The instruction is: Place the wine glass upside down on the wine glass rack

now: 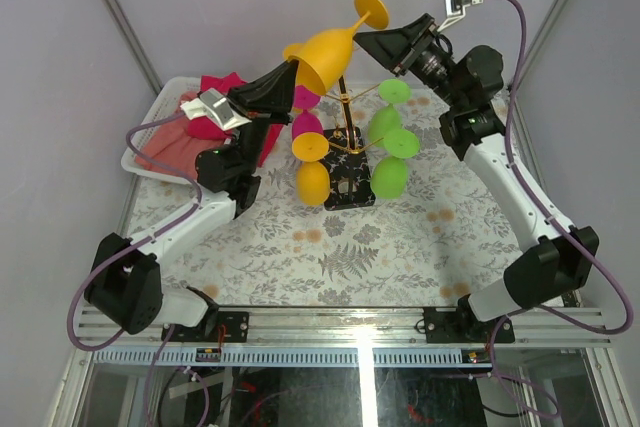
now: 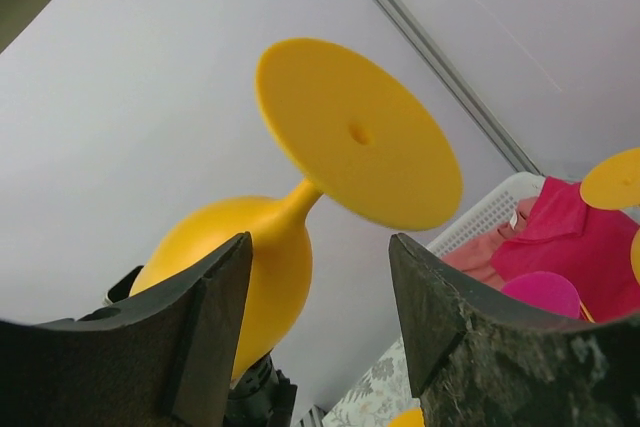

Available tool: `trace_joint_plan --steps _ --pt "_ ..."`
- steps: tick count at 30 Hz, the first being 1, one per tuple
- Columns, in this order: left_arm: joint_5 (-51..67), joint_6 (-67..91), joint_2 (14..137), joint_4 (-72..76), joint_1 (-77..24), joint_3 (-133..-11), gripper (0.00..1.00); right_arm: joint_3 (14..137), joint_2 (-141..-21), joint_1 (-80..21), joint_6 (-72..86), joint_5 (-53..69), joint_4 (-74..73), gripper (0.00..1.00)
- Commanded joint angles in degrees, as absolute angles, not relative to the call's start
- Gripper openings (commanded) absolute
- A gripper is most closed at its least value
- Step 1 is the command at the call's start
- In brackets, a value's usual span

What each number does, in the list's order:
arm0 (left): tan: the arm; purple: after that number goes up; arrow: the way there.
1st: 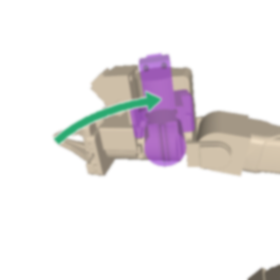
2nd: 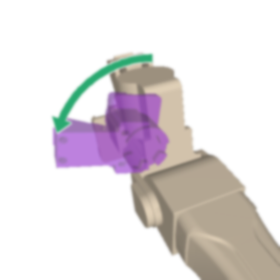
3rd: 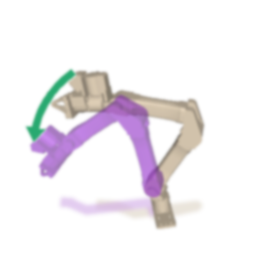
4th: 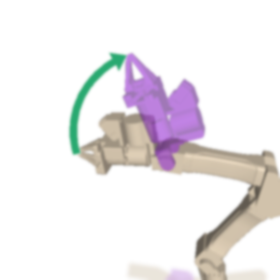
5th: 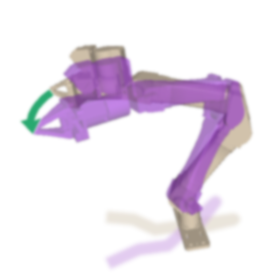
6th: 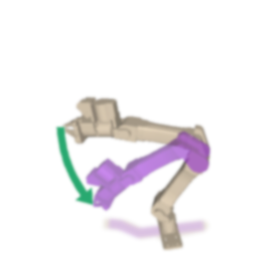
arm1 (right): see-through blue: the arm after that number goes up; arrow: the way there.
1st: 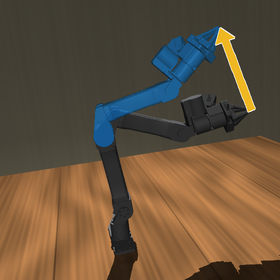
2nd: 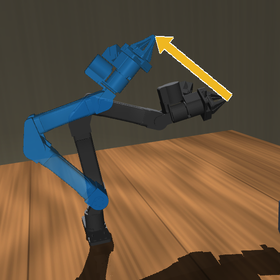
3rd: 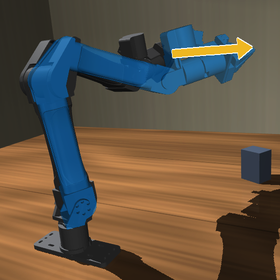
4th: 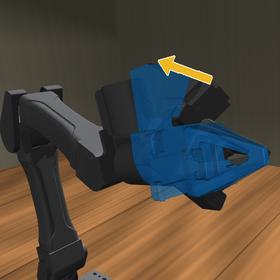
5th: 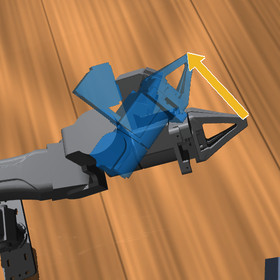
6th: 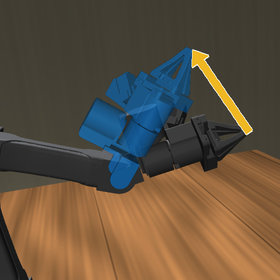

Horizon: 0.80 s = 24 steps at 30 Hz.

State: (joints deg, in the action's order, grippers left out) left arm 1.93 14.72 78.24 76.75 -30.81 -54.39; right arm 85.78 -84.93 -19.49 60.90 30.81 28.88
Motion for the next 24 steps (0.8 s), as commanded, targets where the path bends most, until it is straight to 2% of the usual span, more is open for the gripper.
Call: trace_joint_plan --steps 1,8,17,23,24 --pt "1.1 13.9 78.6 81.2 -31.3 -54.4 0.00 90.0 -87.0 -22.2 60.6 29.7 34.7 0.63" --pt "1.0 12.9 77.6 77.7 -31.3 -55.0 0.00 92.1 -88.8 -23.7 60.8 27.9 37.6 0.62" --pt "1.0 13.2 78.2 79.4 -31.3 -54.9 0.00 93.4 -89.5 -24.8 59.8 27.6 36.0 0.46" --pt "2.3 13.8 78.4 79.5 -31.3 -55.0 0.00 93.6 -89.7 -25.1 59.6 27.4 35.9 0.23" --pt "2.5 13.8 78.4 79.4 -31.2 -54.8 0.03 93.6 -89.8 -25.1 59.5 27.4 36.0 0.19"
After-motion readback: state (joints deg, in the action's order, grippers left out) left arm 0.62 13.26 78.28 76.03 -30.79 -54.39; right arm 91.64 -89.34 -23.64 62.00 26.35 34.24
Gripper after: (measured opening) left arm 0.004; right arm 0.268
